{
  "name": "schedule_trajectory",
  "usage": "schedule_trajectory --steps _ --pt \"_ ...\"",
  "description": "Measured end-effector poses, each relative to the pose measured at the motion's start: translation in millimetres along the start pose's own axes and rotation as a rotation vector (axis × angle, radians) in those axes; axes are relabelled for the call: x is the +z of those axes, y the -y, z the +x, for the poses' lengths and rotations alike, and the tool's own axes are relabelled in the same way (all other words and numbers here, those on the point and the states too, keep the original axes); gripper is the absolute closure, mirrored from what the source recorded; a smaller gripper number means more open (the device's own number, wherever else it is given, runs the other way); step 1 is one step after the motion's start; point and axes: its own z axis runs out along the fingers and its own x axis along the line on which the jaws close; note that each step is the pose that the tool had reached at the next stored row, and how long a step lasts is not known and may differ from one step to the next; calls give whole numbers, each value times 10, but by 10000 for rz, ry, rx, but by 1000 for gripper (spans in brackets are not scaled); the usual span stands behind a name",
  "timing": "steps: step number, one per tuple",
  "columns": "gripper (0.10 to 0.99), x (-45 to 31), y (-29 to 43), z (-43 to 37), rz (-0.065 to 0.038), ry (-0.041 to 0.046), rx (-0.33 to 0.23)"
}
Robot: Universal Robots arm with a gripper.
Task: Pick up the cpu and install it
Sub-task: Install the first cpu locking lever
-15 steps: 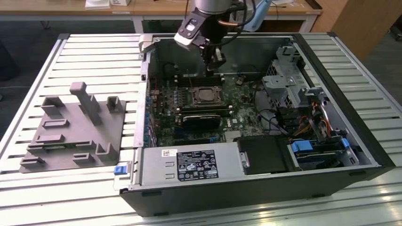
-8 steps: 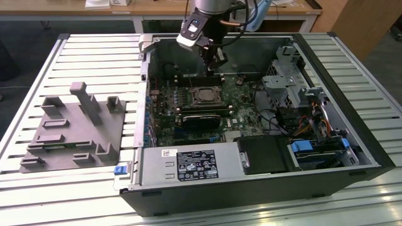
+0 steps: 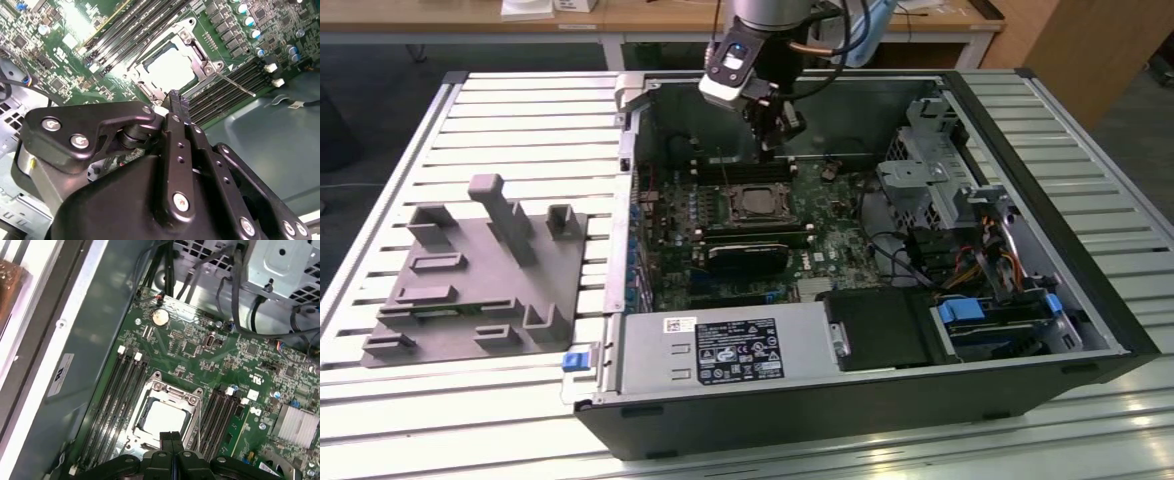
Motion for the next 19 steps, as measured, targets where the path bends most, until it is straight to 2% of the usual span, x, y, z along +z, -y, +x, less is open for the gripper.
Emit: schedule_trajectory --steps 8,19 --pt "980 0 1 0 -43 -22 -916" --pt "980 0 1 1 -75 -39 -1564"
